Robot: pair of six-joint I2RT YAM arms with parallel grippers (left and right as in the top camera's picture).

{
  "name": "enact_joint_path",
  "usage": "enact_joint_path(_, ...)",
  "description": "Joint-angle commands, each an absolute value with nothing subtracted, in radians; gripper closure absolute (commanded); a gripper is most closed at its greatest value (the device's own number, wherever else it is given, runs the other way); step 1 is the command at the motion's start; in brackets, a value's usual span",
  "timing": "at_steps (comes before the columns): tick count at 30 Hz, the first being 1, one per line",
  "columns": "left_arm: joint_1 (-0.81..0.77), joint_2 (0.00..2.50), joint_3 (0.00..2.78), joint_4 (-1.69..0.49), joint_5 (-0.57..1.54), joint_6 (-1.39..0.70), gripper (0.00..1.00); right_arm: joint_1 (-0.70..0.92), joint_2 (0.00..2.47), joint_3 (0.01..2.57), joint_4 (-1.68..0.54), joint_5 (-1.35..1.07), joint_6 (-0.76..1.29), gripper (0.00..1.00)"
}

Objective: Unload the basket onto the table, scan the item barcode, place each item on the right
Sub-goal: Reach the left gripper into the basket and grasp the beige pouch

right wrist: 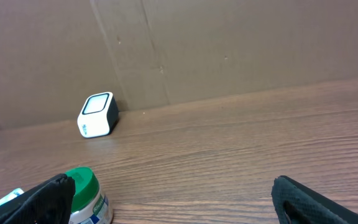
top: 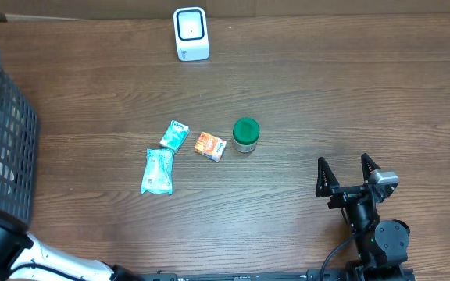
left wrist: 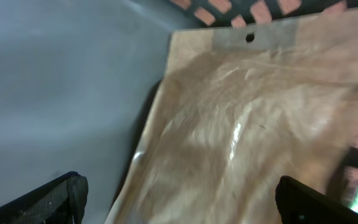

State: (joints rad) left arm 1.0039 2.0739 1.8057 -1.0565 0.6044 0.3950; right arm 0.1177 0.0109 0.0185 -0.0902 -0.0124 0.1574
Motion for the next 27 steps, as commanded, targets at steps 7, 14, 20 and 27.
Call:
enact_joint_path(7, 0.982, 2.1, 1.831, -1.036, 0.792, 0.469, 0.0, 0.112, 0.003, 0.008, -0.084, -0.012, 0.16, 0.0)
enact_joint_path(14, 0.941, 2.101, 1.829, -1.077, 0.728, 0.517, 0.0, 0.112, 0.003, 0.008, -0.084, -0.012, 0.16, 0.0)
enact_joint_path(20, 0.908, 2.104, 1.815, -1.079, 0.585, 0.511, 0.01, 0.112, 0.003, 0.008, -0.084, -0.012, 0.16, 0.0)
enact_joint_path(27, 0.888, 2.112, 1.813, -1.029, 0.308, 0.322, 0.07, 0.112, 0.003, 0.008, -0.084, -0.012, 0.16, 0.0)
